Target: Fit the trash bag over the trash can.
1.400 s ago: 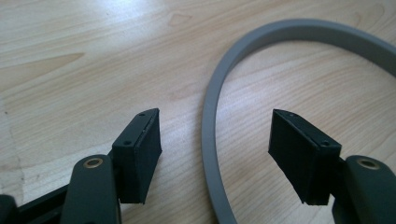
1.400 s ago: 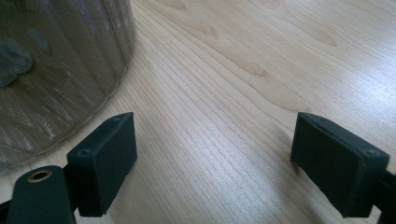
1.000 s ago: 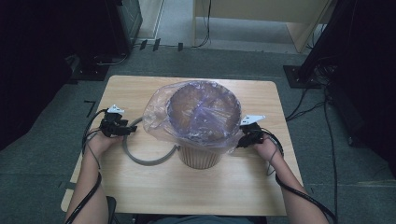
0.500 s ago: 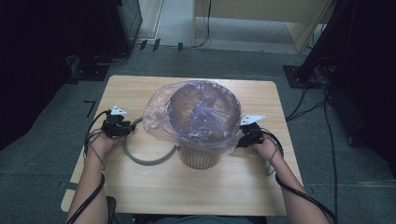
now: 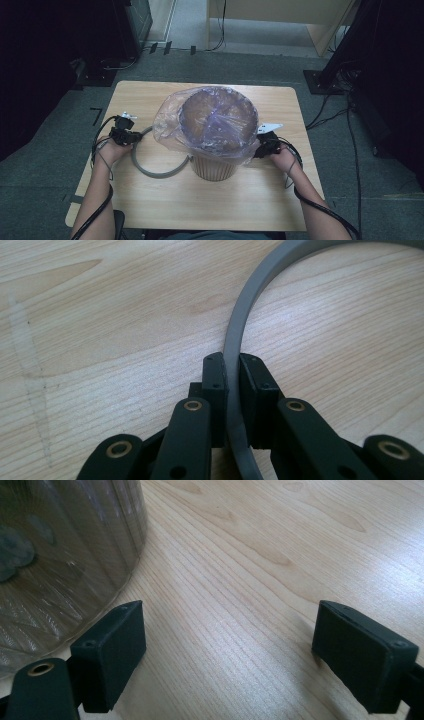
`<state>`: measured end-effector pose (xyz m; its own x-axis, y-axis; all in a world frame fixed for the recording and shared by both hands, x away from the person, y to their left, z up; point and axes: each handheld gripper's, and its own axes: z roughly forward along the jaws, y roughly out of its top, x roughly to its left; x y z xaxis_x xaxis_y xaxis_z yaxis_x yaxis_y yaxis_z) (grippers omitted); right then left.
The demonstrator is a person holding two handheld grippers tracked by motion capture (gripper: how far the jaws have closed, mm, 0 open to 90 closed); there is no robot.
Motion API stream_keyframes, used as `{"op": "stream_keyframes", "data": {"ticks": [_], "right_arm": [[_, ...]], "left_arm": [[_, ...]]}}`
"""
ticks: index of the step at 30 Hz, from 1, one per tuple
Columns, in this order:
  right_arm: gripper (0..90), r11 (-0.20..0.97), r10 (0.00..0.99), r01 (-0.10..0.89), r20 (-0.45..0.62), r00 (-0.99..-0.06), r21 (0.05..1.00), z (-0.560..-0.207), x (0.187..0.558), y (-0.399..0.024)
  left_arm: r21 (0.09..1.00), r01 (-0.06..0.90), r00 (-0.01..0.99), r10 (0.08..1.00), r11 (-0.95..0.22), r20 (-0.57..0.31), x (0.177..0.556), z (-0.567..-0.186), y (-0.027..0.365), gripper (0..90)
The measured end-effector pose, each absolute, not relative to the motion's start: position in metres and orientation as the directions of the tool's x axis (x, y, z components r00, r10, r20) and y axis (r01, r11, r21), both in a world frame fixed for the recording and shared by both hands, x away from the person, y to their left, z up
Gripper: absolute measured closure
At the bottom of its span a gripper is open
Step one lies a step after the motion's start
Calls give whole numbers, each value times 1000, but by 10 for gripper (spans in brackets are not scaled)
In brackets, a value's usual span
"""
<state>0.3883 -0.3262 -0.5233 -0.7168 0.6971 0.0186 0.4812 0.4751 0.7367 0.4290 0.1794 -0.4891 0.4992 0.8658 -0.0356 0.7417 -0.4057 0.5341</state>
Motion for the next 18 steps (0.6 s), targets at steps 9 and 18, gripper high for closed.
{"op": "stream_keyframes", "data": {"ticks": [9,18], "right_arm": [[134,478,691,476,19,-723,738,-523,387,-325],[133,478,691,476,19,-723,738,-523,387,-325]], "left_arm": [[521,760,478,877,-388,-45,430,-488,179,821],[502,816,423,889,-288,-176,435,-488,192,831]]}}
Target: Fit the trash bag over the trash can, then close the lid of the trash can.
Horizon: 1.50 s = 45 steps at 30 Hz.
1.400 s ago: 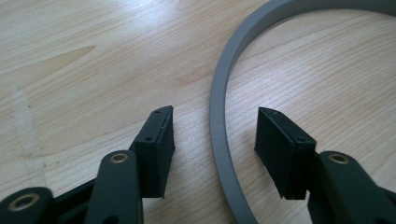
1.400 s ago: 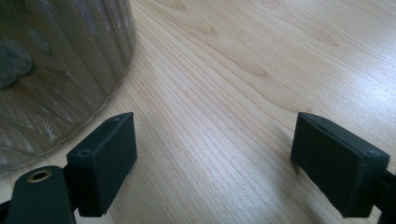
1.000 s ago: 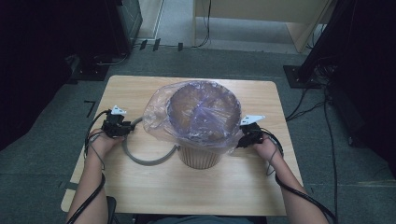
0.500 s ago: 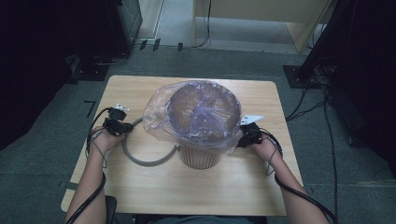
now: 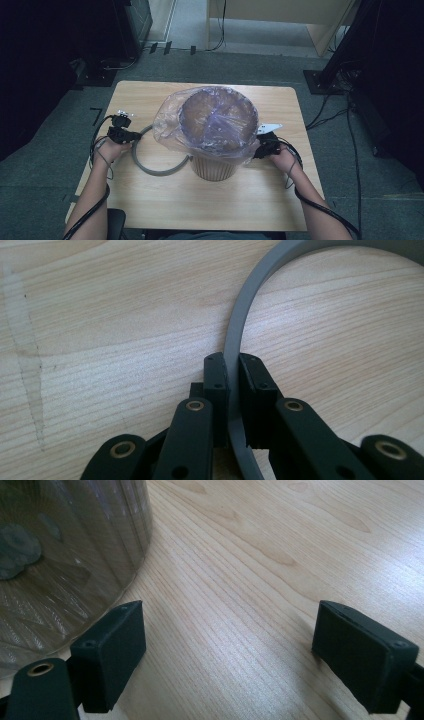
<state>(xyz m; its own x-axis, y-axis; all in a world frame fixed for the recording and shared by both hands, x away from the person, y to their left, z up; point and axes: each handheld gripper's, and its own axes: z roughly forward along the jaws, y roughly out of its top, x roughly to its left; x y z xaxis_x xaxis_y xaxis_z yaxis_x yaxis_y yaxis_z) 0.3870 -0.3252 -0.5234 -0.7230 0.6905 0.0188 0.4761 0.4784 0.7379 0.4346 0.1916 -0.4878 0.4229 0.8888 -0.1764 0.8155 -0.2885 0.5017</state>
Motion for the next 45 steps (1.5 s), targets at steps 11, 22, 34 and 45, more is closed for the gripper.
{"op": "stream_keyframes", "data": {"ticks": [11,22,34,45], "right_arm": [[122,480,690,476,17,-723,737,-523,387,-325],[121,479,693,479,18,-721,735,-523,387,-325],[121,479,693,479,18,-721,735,-523,387,-325],[120,480,692,479,18,-722,735,-523,387,-325]], "left_arm": [[449,879,328,886,-161,-326,438,-489,205,834],[472,864,345,888,-175,-304,435,-490,204,834],[454,882,315,874,-125,-371,435,-487,210,837],[427,901,278,851,-71,-445,437,-478,220,842]]}}
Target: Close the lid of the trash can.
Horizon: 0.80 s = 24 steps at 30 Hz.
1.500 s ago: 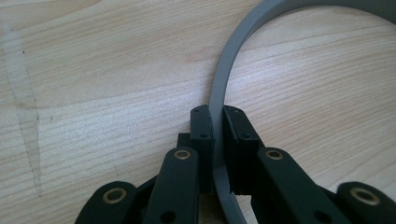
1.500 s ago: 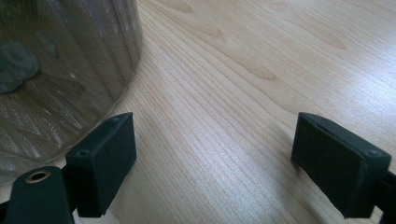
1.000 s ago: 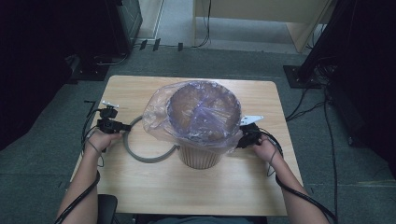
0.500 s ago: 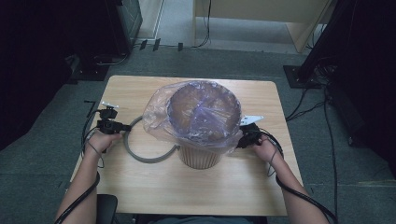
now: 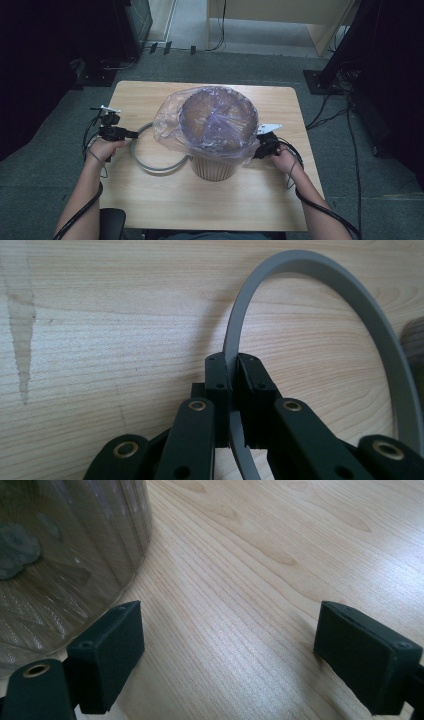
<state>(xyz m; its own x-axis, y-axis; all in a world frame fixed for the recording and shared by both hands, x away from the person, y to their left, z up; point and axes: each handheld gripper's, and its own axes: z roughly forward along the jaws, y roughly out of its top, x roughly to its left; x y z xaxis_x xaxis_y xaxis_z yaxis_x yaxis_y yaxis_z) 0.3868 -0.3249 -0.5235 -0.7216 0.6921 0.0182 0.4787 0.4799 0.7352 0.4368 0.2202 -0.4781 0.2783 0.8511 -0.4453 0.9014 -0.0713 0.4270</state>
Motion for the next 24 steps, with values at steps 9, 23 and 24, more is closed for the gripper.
{"op": "stream_keyframes", "data": {"ticks": [9,23,24], "right_arm": [[119,481,691,478,17,-722,735,-523,387,-325],[119,485,684,474,18,-729,735,-523,388,-326],[119,486,684,474,18,-729,735,-523,388,-326]], "left_arm": [[423,905,266,837,-46,-478,435,-472,230,842],[406,913,247,843,-37,-479,432,-443,249,842],[407,913,246,844,-37,-476,431,-441,250,842]]}}
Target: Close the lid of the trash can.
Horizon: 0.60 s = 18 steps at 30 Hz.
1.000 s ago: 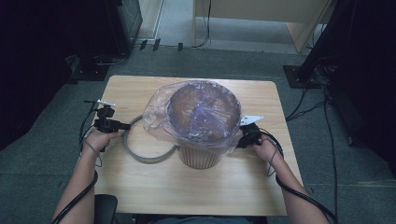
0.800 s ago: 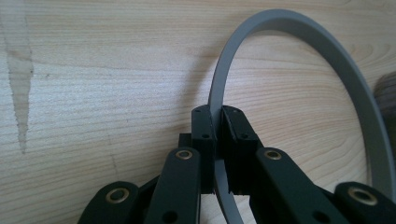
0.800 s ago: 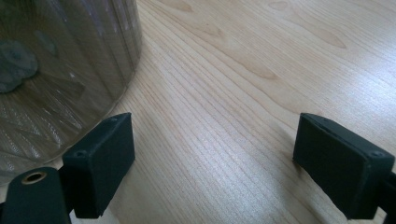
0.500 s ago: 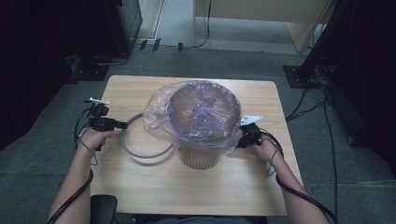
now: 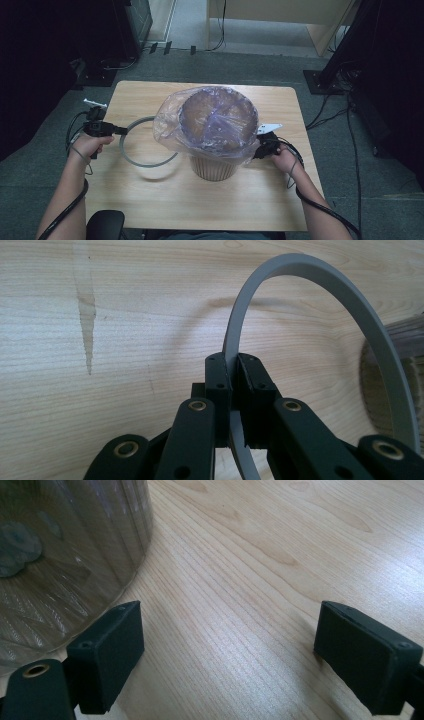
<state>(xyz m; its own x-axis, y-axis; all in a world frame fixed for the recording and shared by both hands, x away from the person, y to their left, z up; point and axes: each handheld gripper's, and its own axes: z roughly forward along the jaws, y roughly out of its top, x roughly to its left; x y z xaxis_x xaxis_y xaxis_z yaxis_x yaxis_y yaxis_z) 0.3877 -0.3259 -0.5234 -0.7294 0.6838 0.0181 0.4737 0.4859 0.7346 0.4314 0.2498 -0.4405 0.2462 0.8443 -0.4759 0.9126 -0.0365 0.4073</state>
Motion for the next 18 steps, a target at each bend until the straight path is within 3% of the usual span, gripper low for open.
{"op": "stream_keyframes", "data": {"ticks": [18], "right_arm": [[119,489,680,472,18,-733,734,-523,388,-327]], "left_arm": [[383,923,238,847,-44,-475,427,-408,265,842]]}}
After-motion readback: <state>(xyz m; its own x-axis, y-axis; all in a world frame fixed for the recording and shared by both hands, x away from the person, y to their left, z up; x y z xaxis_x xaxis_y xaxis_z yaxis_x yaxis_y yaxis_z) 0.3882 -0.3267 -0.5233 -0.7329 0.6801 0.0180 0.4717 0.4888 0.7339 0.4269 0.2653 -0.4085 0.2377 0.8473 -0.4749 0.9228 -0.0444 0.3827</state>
